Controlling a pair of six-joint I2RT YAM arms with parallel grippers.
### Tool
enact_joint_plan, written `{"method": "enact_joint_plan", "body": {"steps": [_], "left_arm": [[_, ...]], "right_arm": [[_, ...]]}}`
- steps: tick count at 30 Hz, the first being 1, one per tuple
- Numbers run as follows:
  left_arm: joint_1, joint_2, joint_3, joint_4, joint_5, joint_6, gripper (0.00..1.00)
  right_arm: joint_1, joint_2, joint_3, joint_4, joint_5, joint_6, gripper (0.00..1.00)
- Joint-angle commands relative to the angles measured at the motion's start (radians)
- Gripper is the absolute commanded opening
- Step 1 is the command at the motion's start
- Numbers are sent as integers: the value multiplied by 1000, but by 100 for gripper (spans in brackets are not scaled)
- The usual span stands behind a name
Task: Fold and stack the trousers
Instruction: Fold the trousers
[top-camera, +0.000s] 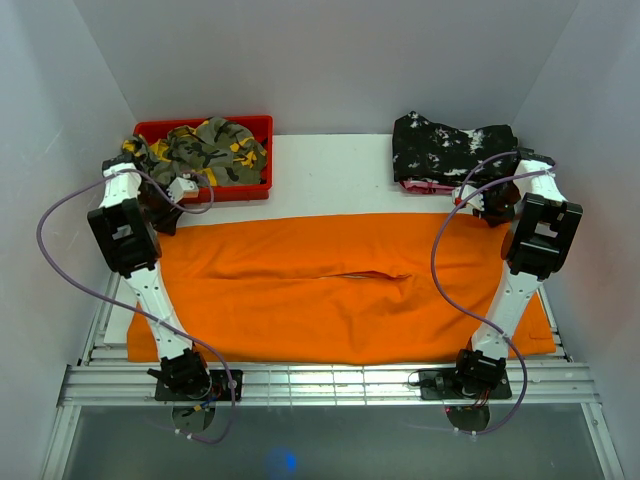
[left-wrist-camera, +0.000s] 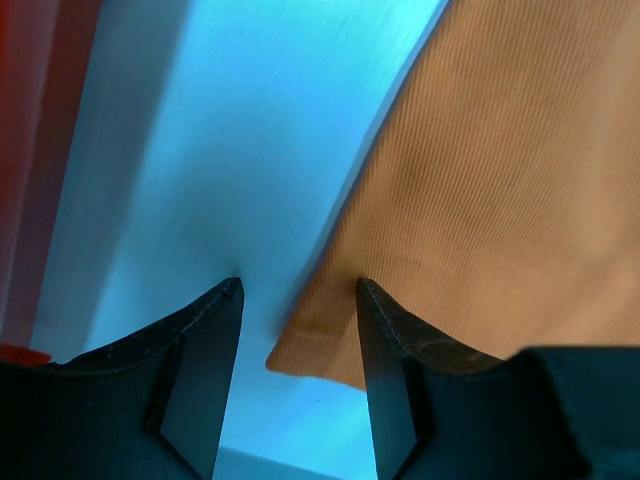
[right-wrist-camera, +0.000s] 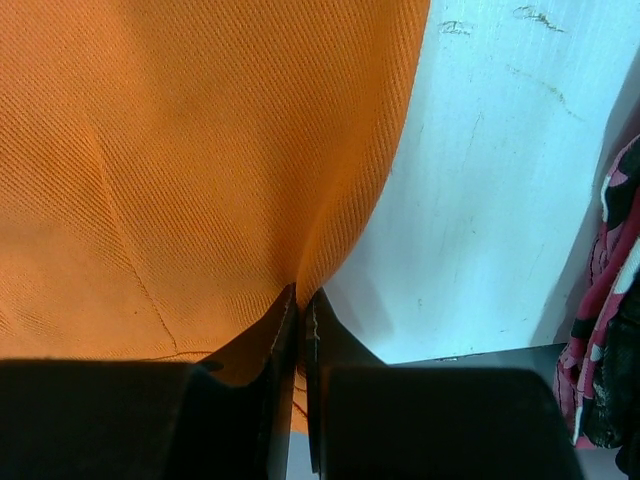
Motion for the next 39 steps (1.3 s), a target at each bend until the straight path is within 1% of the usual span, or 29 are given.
{"method": "enact_joint_plan", "body": {"steps": [1, 4, 6, 8, 9, 11, 12, 13, 15, 16, 19, 20, 22, 24, 25, 26, 28, 29, 30, 31, 32, 33, 34, 35, 36, 37, 38, 39], "left_arm": [[42, -7, -20, 2, -71, 65, 59], [65, 0, -26, -2, -97, 83, 56], [72, 2, -55, -7, -108, 92, 47], [70, -3, -72, -4, -94, 90, 36], [69, -7, -75, -4, -85, 85, 25], [58, -7, -61, 2, -50, 50, 14], [58, -7, -47, 13, -34, 31, 3], [56, -7, -11, 22, -21, 13, 0], [56, -7, 34, 71, 9, -67, 0], [58, -7, 83, 80, 13, -91, 0], [67, -21, 147, 133, 38, -173, 0], [72, -32, 181, 140, 48, -187, 0], [90, -77, 190, 153, 87, -213, 0], [105, -130, 154, 172, 120, -226, 0], [125, -195, 126, 185, 133, -230, 0], [137, -235, 59, 191, 150, -228, 0], [177, -323, -27, 211, 200, -211, 0], [188, -420, -74, 211, 217, -199, 0], [203, -475, -184, 205, 233, -178, 0], [229, -531, -246, 203, 255, -155, 0], [245, -588, -307, 203, 263, -103, 0], [263, -701, -430, 173, 274, -58, 0], [300, -758, -492, 156, 273, 32, 0], [323, -817, -554, 150, 276, 55, 0], [355, -923, -667, 115, 286, 100, 0], [413, -967, -722, 76, 285, 169, 0], [439, -1010, -775, 49, 261, 260, 0], [469, -1077, -829, -2, 244, 302, 0]], "right_arm": [[1, -23, 21, 22, 18, -41, 8], [-1, -21, 19, 22, 20, -39, 8], [-1, -23, 16, 25, 21, -39, 8], [-1, -23, 15, 27, 23, -38, 8], [-1, -24, 19, 28, 18, -36, 8], [-1, -23, 33, 31, 9, -16, 8], [-1, -20, 45, 38, 5, 3, 8], [1, -15, 79, 53, 0, 23, 8], [1, 9, 136, 51, -6, 92, 8], [3, 19, 209, 50, -9, 121, 8], [-2, 43, 342, 21, -34, 198, 8], [-5, 31, 360, 15, -54, 212, 8], [-10, 2, 364, 15, -74, 235, 8], [-24, -61, 334, 21, -107, 243, 8], [-39, -85, 319, 28, -120, 247, 8], [-48, -137, 277, 31, -144, 248, 8], [-79, -194, 222, 31, -160, 241, 8], [-91, -255, 187, 33, -173, 214, 8], [-103, -289, 103, 31, -180, 196, 8], [-129, -322, 55, 33, -184, 171, 8], [-143, -390, 4, 38, -189, 121, 8], [-157, -421, -86, 42, -192, 102, 8], [-189, -450, -126, 44, -196, 82, 8], [-207, -505, -166, 45, -209, 35, 8], [-226, -535, -244, 42, -215, 12, 8], [-269, -559, -286, 36, -218, -19, 8], [-292, -613, -333, 35, -206, -57, 8], [-316, -639, -382, 35, -195, -147, 8]]}}
